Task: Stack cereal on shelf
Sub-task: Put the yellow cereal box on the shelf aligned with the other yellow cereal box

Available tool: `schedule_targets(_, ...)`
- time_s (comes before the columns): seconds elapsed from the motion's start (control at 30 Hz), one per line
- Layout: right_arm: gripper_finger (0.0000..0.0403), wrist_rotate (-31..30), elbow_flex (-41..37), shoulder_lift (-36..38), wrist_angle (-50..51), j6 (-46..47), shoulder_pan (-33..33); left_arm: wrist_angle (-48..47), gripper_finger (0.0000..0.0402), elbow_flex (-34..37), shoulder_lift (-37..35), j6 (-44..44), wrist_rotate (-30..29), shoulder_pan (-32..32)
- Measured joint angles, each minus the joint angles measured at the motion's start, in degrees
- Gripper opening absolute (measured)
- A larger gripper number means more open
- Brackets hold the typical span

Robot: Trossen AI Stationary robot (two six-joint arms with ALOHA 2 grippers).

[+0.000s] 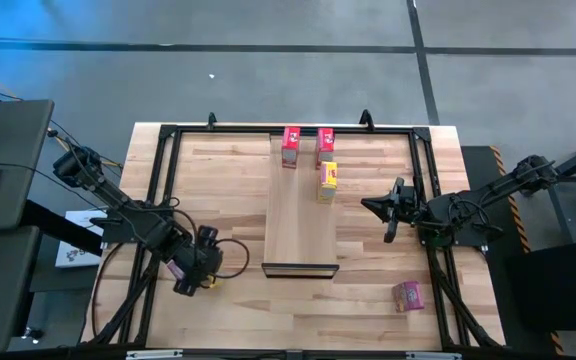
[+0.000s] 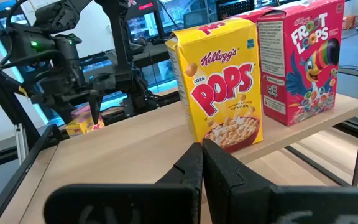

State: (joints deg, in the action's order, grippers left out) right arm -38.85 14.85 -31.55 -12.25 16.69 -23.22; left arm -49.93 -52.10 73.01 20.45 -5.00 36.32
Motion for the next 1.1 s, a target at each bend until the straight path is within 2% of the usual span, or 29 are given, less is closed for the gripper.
schedule_targets(0.27, 0.0, 0.0, 0.0, 0.0, 0.9, 1.1, 0.0, 0.0, 0.0289, 0.0, 0.0, 8.4, -0.2, 0.0)
schedule_targets(0.63, 0.0, 0.0, 0.0, 0.0, 0.9, 1.1, 0.0, -2.0, 0.0289, 0.0, 1.9, 10.9, 1.3, 0.0)
schedule_targets(0.77, 0.0, 0.0, 0.0, 0.0, 1.2, 1.1, 0.0, -3.2, 0.0289, 0.0, 4.4, 7.0, 4.4, 0.0)
schedule_targets(1.1, 0.0, -0.2, 0.0, -2.2, 1.3, 1.3, 0.0, -2.6, 0.0289, 0.0, 7.2, -1.1, 4.4, 0.0)
